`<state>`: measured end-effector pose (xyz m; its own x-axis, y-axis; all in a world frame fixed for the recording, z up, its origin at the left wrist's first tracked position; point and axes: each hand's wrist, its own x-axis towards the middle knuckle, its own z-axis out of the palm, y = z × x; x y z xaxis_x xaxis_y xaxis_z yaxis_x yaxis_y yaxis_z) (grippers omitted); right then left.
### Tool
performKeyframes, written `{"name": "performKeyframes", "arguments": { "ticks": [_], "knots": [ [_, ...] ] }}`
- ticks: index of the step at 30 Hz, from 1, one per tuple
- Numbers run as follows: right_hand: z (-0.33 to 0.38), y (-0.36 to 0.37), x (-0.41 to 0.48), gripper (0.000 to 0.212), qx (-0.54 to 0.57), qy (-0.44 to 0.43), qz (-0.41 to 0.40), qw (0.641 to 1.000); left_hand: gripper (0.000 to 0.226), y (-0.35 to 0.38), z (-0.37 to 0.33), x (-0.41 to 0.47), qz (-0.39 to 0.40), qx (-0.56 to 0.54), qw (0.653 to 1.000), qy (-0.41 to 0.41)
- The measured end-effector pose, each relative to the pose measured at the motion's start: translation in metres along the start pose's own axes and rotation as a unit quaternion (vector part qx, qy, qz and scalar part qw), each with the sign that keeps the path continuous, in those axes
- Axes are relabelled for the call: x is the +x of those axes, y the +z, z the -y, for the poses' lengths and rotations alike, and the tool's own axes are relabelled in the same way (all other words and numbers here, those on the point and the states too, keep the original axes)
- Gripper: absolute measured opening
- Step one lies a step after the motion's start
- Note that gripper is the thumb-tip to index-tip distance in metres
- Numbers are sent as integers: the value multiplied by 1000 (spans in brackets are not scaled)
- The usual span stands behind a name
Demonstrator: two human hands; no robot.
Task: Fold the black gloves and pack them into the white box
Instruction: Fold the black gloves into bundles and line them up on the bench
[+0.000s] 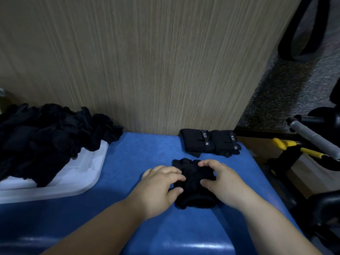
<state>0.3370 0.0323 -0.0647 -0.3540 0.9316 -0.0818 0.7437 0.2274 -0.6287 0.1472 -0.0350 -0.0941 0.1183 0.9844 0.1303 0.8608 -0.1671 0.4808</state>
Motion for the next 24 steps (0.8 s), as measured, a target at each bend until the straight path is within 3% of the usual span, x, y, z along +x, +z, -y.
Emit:
{"name": "performKeyframes", "arguments": {
  "ticks": [5, 8, 11, 15, 24],
  "knots": [
    [-20, -18, -11, 49, -118, 37, -33, 992, 48, 19, -24, 10, 52, 68, 996, 31],
    [-26, -19, -15, 49, -158, -8, -75, 985, 51, 27, -34, 15, 78, 97, 992, 24],
    [-28, -15, -17, 52, -170, -57, -9, 984, 53, 31, -41, 19, 97, 113, 989, 9],
    [-40, -12, -16, 57, -237, -36, 99, 966, 55, 33, -44, 20, 112, 124, 986, -4],
    [-56, -21, -10, 58, -226, -56, 113, 966, 54, 27, -40, 24, 111, 102, 989, -16]
  ]
}}
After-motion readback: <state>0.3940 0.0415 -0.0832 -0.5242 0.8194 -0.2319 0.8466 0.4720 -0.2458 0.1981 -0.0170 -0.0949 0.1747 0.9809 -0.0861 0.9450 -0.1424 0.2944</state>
